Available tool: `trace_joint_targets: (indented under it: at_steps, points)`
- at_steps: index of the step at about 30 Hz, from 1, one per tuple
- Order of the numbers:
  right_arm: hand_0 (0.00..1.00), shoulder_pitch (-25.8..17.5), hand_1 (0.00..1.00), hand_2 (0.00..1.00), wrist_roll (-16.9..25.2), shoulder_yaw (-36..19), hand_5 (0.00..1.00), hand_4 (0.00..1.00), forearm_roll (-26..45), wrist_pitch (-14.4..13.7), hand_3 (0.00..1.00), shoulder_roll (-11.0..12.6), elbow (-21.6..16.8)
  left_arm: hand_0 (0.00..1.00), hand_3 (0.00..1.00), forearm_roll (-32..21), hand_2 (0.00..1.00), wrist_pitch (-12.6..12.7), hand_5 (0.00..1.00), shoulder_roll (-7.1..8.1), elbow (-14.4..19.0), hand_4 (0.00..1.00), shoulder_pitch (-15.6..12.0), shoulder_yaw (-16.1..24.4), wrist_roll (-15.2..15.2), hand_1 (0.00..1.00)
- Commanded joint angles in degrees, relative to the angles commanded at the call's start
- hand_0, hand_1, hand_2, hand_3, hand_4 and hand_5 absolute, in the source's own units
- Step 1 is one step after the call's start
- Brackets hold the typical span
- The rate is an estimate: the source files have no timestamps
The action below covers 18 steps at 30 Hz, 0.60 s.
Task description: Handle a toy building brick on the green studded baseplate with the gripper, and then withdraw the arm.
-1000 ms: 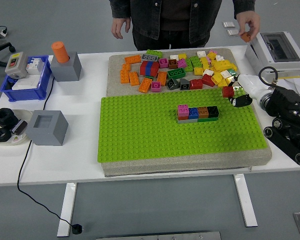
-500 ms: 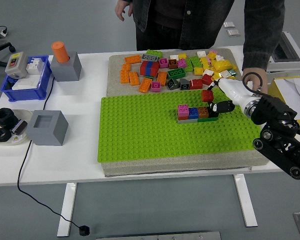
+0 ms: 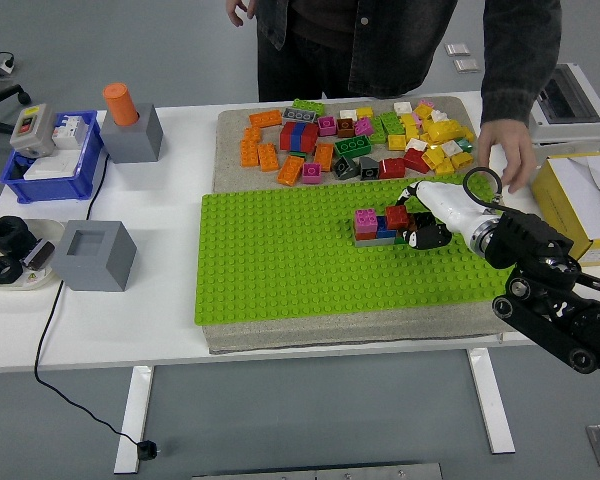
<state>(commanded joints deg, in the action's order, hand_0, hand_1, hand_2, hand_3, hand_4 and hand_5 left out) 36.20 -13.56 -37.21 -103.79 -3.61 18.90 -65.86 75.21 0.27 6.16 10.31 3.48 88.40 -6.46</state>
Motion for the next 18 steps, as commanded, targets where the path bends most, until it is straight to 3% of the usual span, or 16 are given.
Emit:
trace_joint_targets:
  at_steps: [18]
  points:
    - [0.818, 0.4, 0.844, 0.875, 0.2, 0.3, 0.196, 0.601, 0.2, -0.1, 0.609, -0.9, 0.2, 0.638, 0.627, 0.0, 0.612, 0.0, 0.27, 0.02, 0.0, 0.628, 0.1, -0.1, 0.0, 0.64]
